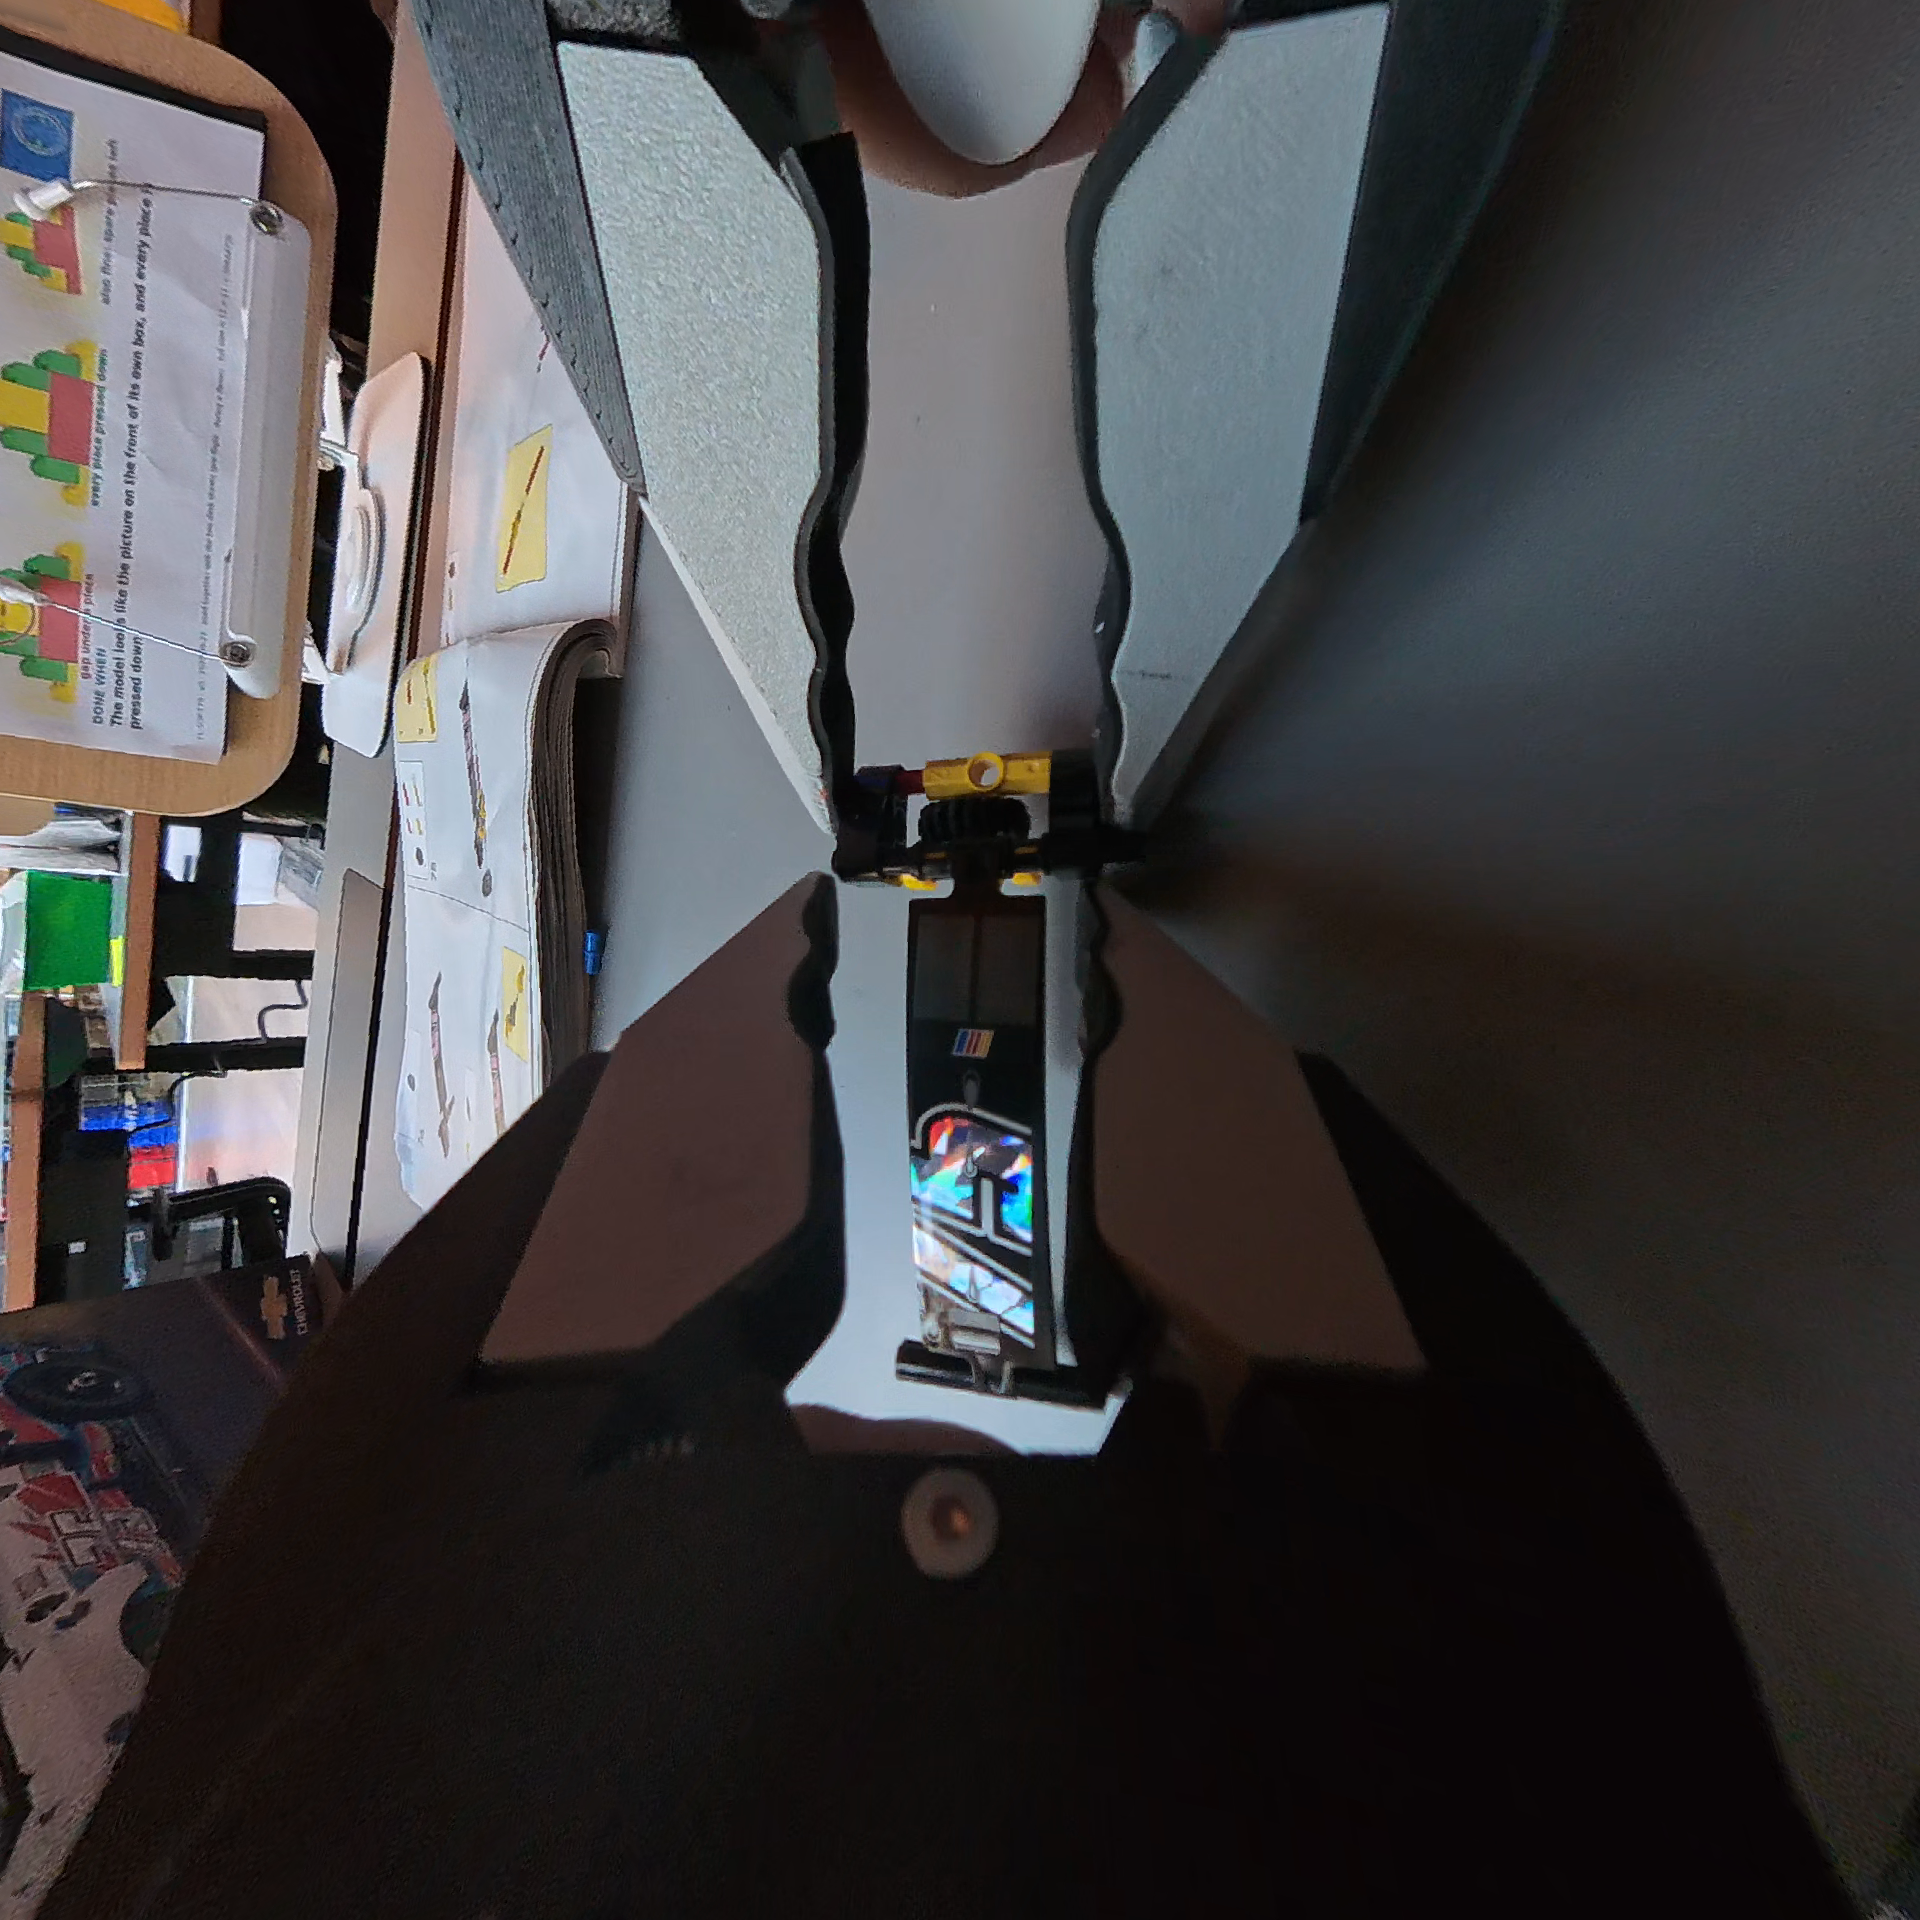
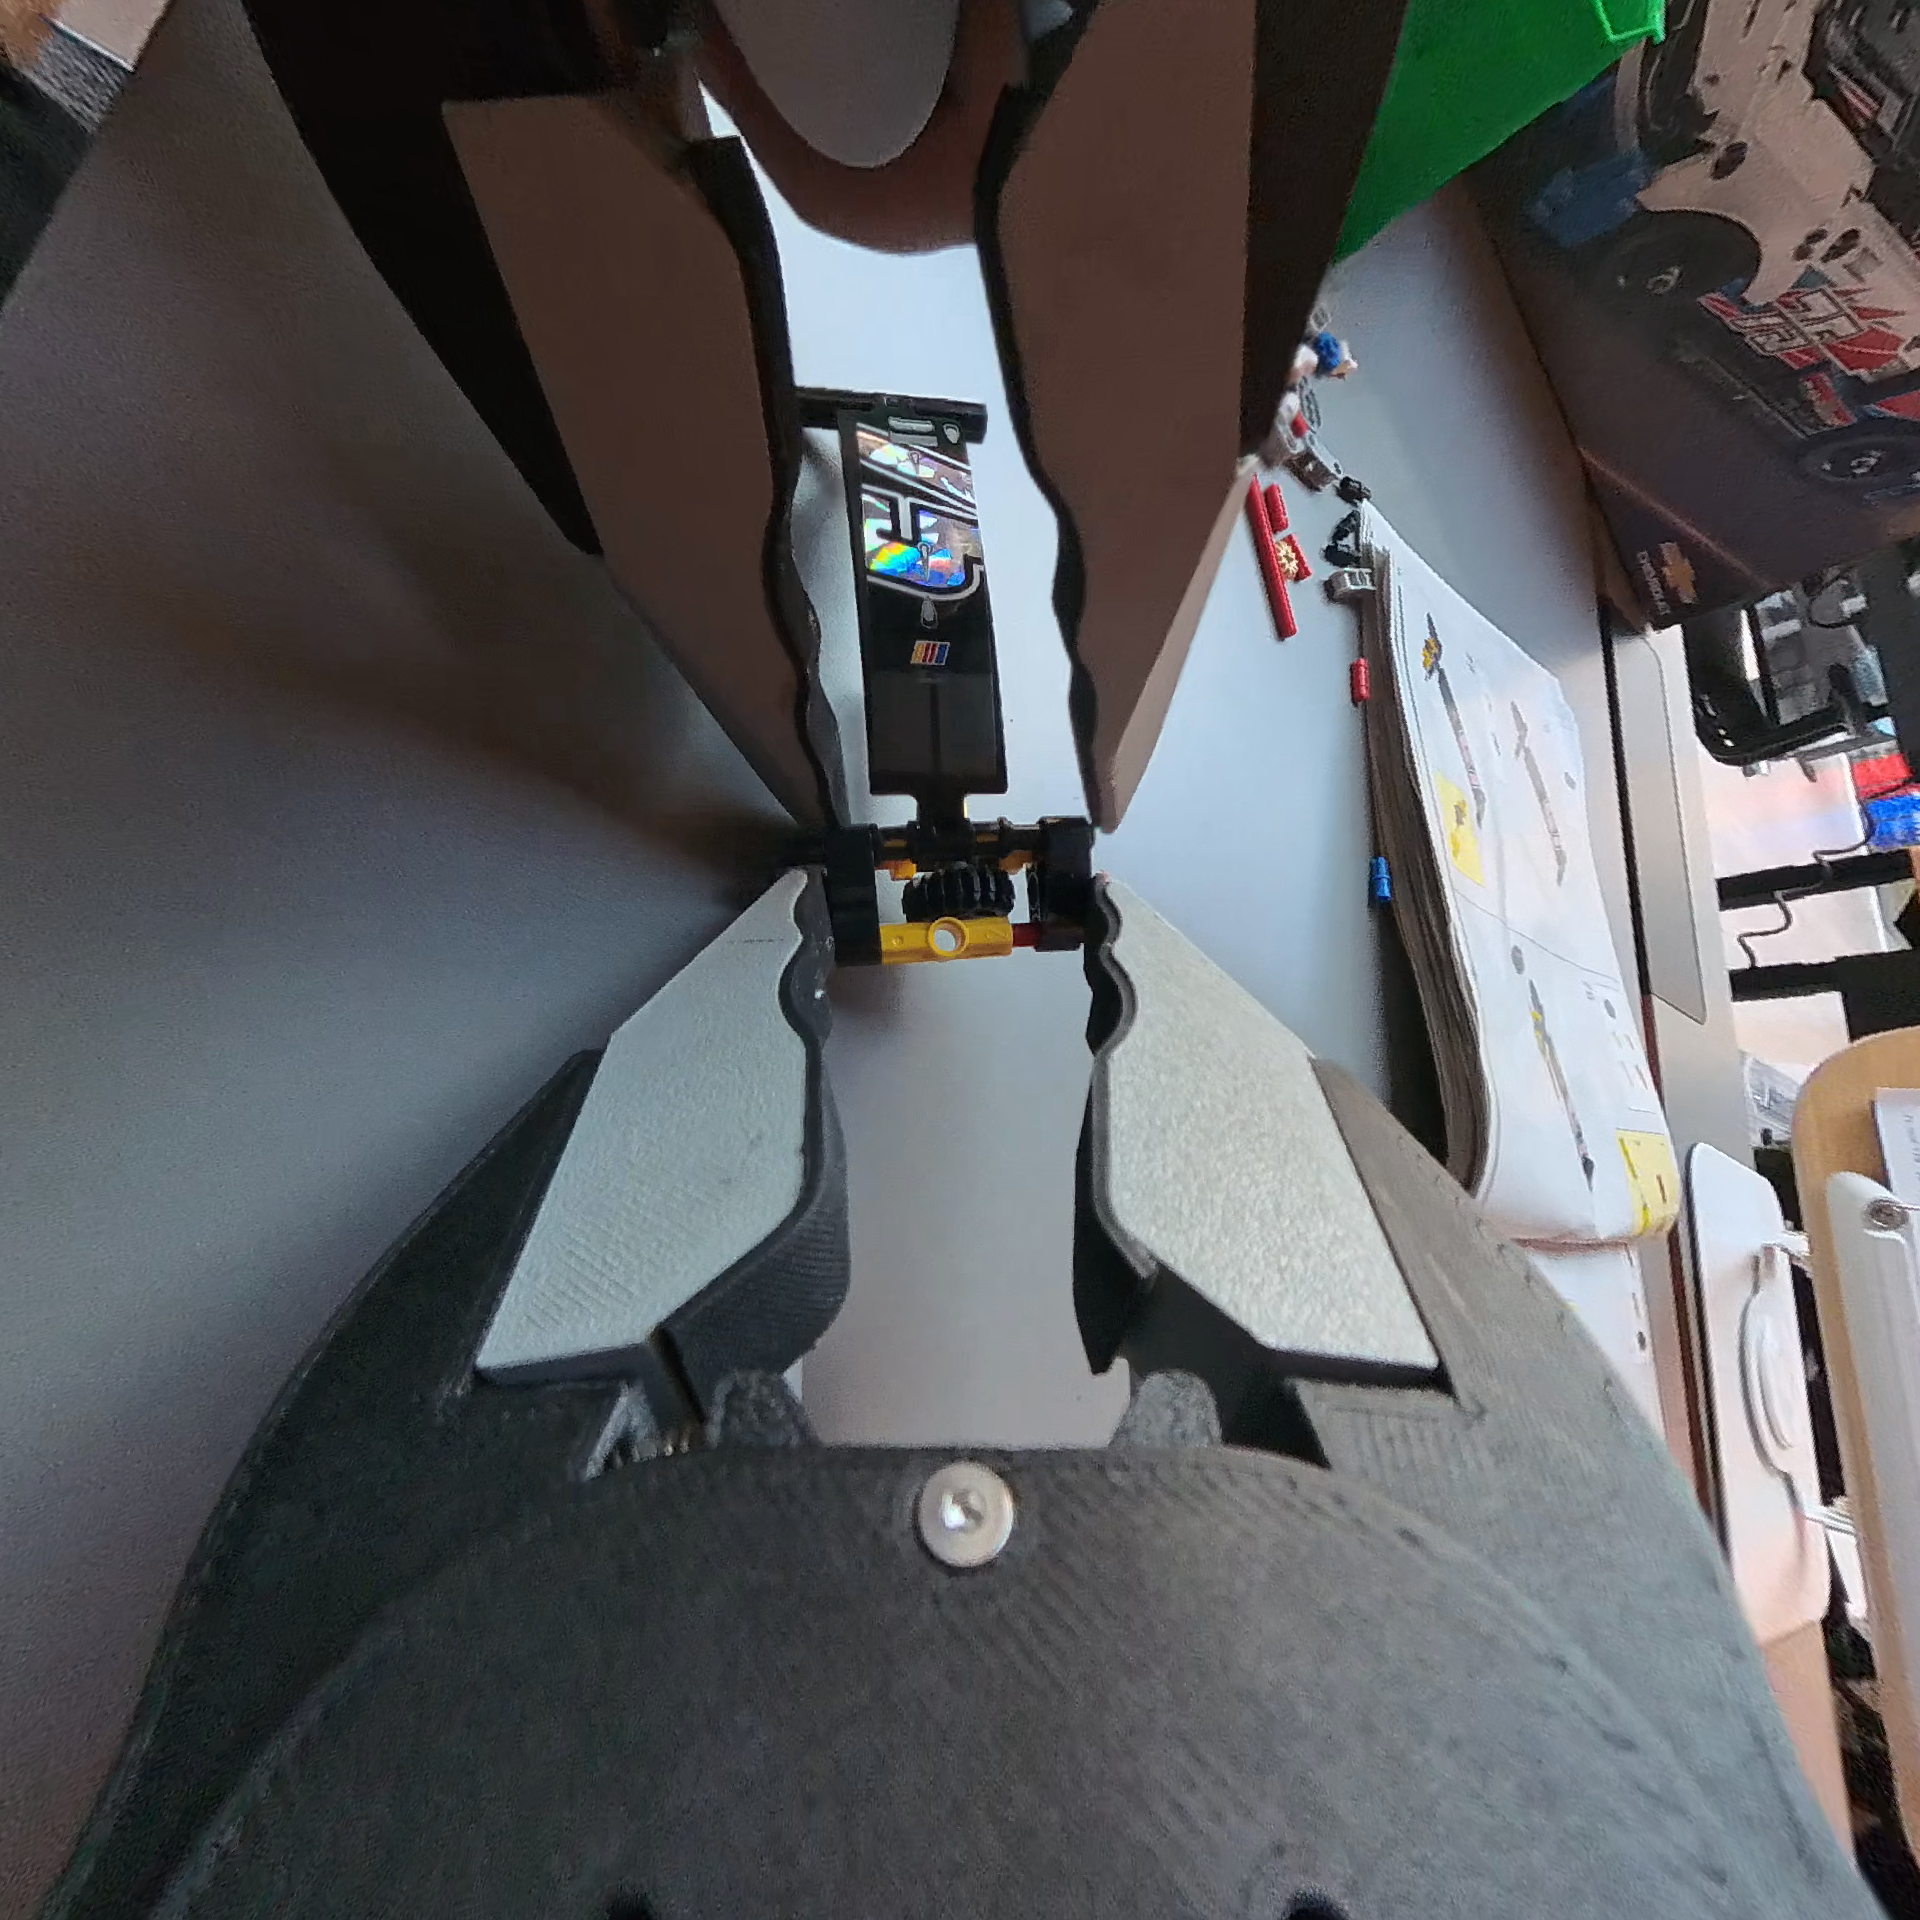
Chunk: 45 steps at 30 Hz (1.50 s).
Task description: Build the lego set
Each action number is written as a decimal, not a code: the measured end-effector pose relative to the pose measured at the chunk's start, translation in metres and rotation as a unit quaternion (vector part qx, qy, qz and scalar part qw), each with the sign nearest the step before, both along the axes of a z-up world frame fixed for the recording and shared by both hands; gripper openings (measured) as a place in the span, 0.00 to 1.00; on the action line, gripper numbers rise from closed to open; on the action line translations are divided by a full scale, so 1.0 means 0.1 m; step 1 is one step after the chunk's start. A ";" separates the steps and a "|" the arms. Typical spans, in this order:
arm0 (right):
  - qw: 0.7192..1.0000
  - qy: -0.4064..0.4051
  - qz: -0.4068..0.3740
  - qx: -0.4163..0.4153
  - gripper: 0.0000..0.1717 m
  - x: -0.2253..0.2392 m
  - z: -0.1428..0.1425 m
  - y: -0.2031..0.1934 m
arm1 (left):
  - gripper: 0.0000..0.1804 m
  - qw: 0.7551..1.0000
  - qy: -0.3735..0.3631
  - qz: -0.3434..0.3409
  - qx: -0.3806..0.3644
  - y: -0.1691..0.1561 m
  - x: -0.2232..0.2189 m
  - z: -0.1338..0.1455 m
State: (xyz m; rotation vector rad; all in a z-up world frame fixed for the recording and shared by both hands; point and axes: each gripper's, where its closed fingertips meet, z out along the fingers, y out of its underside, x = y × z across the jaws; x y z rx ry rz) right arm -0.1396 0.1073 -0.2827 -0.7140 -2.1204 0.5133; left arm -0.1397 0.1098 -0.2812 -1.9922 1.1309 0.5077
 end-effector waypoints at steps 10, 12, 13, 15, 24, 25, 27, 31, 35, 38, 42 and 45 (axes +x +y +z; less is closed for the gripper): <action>1.000 -0.008 -0.009 -0.001 0.28 -0.01 0.00 0.00 | 0.18 0.996 0.074 0.021 0.053 0.05 -0.05 0.00; 1.000 -0.011 -0.008 -0.001 0.27 0.00 -0.01 -0.01 | 0.17 0.996 0.067 0.032 0.055 0.05 -0.05 -0.01; 1.000 -0.016 -0.008 -0.001 0.27 0.01 -0.01 -0.01 | 0.17 0.995 0.074 0.036 0.057 0.05 -0.04 -0.01; 1.000 -0.026 -0.008 0.013 0.27 0.01 -0.01 -0.02 | 0.16 0.993 0.090 0.046 0.063 0.04 -0.05 -0.01; 0.997 -0.048 0.021 0.060 0.25 0.03 -0.03 -0.04 | 0.08 0.991 0.052 0.073 0.095 0.02 -0.04 -0.05; 0.996 -0.047 0.022 0.068 0.25 0.03 -0.03 -0.04 | 0.08 0.991 0.054 0.075 0.098 0.02 -0.04 -0.05; 0.995 -0.048 0.013 0.085 0.25 0.04 -0.02 -0.04 | 0.08 0.990 0.056 0.078 0.100 0.02 -0.04 -0.04; 0.995 -0.041 0.008 0.088 0.24 0.04 -0.02 -0.05 | 0.08 0.989 0.059 0.079 0.108 0.02 -0.03 -0.03; 0.994 -0.032 0.013 0.102 0.24 0.04 -0.01 -0.06 | 0.08 0.987 0.072 0.077 0.118 0.02 -0.03 -0.02; 0.998 -0.047 0.009 0.039 0.25 0.00 -0.03 -0.03 | 0.09 0.988 0.066 0.090 0.106 0.04 -0.08 -0.04; 1.000 -0.020 0.000 -0.006 0.26 -0.03 -0.02 0.02 | 0.10 0.988 0.072 0.081 0.109 0.09 -0.11 -0.03; 1.000 -0.016 0.004 -0.014 0.26 -0.01 -0.02 -0.01 | 0.11 0.991 0.055 0.054 0.109 0.06 -0.08 -0.02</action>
